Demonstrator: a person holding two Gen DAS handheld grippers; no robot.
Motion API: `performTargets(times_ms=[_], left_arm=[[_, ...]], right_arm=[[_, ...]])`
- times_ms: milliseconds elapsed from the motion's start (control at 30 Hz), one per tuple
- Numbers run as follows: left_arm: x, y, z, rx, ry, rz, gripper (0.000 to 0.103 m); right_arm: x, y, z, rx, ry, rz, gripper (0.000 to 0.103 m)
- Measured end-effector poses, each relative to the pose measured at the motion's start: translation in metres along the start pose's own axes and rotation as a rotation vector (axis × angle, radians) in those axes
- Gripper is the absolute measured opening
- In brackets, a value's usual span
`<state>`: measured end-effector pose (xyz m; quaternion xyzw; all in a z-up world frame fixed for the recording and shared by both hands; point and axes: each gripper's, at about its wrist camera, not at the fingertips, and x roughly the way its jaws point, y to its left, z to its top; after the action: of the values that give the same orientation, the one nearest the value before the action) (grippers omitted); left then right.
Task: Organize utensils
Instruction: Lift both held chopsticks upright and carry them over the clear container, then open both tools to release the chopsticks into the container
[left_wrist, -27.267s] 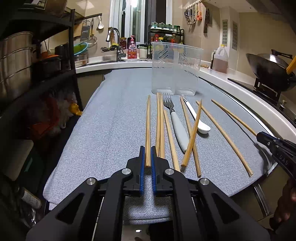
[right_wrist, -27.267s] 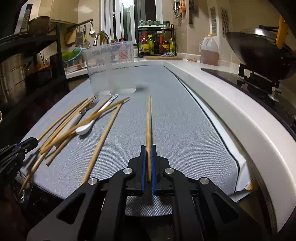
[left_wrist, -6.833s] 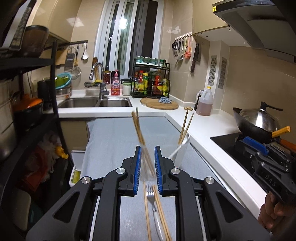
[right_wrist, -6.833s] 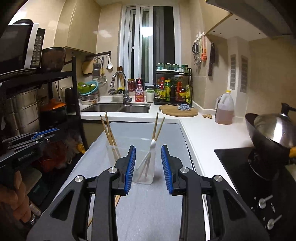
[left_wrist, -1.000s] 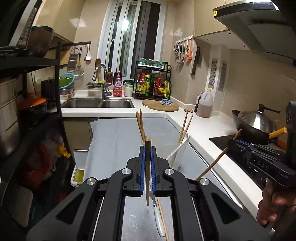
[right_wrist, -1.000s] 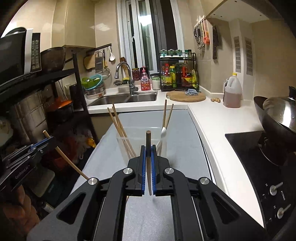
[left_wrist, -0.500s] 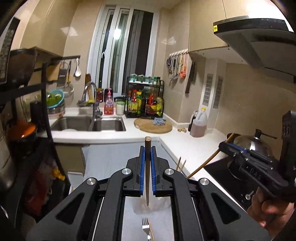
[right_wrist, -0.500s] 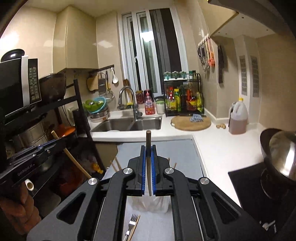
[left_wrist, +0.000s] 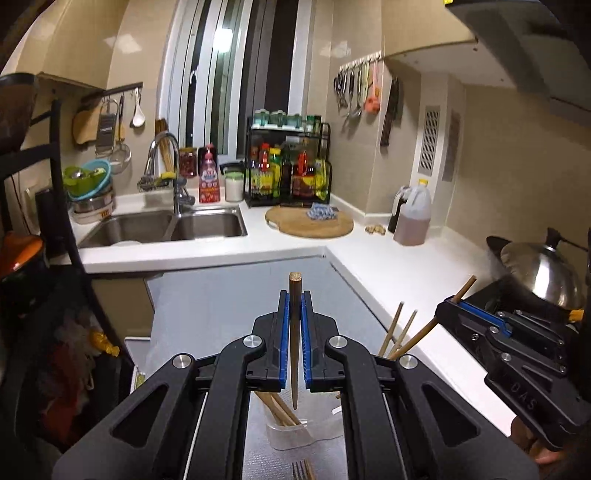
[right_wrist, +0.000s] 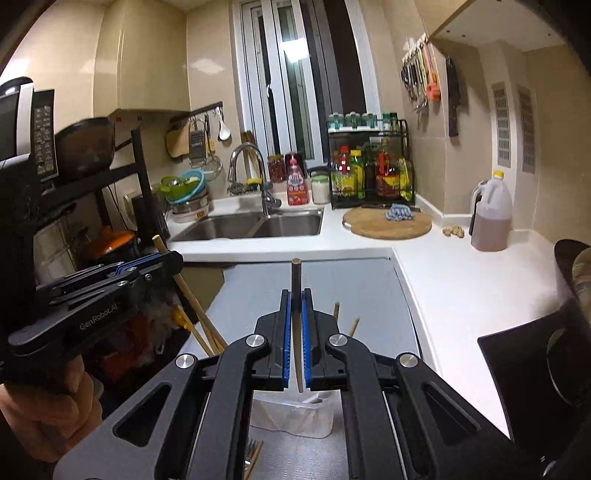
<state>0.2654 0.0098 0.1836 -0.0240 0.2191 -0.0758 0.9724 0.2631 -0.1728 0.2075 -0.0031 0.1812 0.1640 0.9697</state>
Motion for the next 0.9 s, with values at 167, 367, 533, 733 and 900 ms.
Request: performTargets(times_ms=[167,367,533,733,900], left_arm=[[0.016,0.002,-0.018,0.002,0.045,-0.004,0.006],[0.002,0.008,-0.020,-0.027,0.053,-0.032,0.023],[-0.048,0.014,-0.011,-0.047,-0.031,-0.039,0.026],[-0.113,0.023,-0.042,-0.093,-0.084,-0.002,0.025],[-0.140,0.027,-0.096,-0.094,-0.076,0.060,0.025]], right_arm=[[0.016,-0.002,-0.016,-0.005,0.049,0.024,0.006],[0.010,-0.003,-0.021,-0.007,0.074,-0.002,0.021],[-0.022,-0.004,-0.016,-0.022,0.021,-0.031,0.028],[-0.078,0.005,-0.032,-0.017,-0.064,-0.022,0.028],[-0.108,0.024,-0.077,-0.027,-0.084,-0.022,0.028]])
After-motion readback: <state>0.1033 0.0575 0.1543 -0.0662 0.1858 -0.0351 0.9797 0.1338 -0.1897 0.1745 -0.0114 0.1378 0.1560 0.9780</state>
